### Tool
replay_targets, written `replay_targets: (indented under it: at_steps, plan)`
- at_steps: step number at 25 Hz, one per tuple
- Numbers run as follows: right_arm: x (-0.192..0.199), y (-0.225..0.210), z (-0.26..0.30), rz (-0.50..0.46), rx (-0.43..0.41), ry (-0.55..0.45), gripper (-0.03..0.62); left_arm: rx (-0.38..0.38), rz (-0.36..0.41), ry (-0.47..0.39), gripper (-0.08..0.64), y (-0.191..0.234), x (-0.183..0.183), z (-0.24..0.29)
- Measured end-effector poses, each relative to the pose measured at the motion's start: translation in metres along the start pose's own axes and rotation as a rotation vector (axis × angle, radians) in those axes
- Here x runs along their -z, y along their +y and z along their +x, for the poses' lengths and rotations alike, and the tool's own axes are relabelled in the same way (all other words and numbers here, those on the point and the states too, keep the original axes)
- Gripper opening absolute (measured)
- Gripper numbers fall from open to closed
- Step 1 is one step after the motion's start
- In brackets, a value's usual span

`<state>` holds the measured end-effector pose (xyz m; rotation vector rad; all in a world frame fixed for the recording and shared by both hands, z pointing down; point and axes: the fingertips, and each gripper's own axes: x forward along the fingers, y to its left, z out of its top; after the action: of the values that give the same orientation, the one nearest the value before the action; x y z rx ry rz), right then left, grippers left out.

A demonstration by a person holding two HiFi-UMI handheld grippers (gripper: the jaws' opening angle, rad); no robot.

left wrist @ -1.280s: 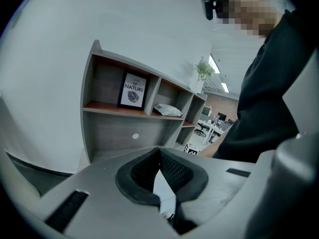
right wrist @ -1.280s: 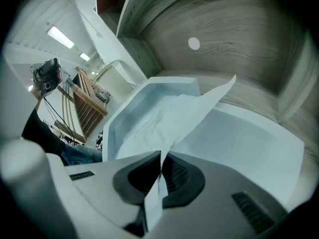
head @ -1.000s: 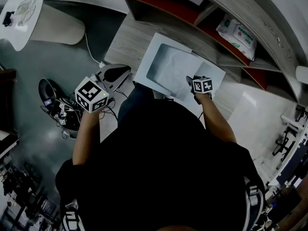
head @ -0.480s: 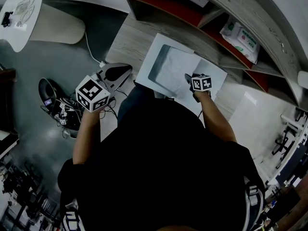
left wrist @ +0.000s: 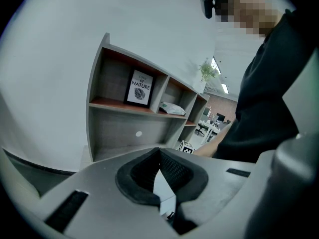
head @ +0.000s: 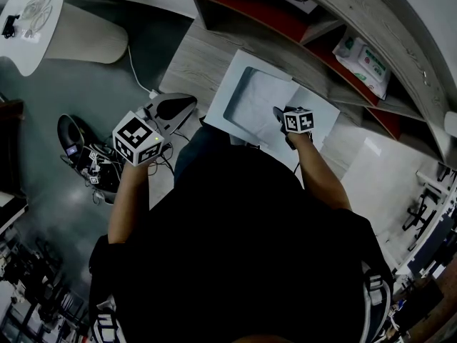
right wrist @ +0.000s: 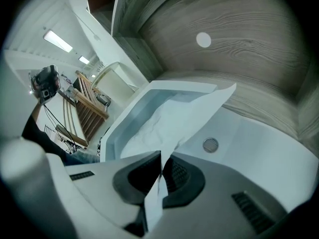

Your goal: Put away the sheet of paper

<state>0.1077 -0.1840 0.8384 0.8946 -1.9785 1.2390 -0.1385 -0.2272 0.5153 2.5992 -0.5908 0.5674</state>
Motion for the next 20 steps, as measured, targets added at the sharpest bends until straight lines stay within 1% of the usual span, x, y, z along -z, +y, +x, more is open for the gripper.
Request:
replay_targets:
  at_steps: [2,7,12,16,20]
  plan:
    - [-0.003,0.004,0.003,-0.003,-0.01,-0.004,0.015,0.001,-0.001,0.0,0.02,0.002,0.0,-0.002]
    - [-0.012,0.01,0.009,-0.025,-0.002,-0.003,0.015,0.004,-0.006,0.001,0.02,0.008,0.003,-0.004]
    - [-0.014,0.017,0.017,-0.023,-0.005,0.01,0.015,0.013,-0.008,0.007,0.02,0.012,0.005,-0.006]
    - [-0.018,0.025,0.022,-0.052,-0.018,0.017,0.015,0.016,-0.006,0.005,0.02,0.016,0.003,-0.006]
    - [-0.023,0.024,0.026,-0.055,-0.017,0.018,0.015,0.023,-0.004,0.015,0.02,0.018,0.006,-0.006]
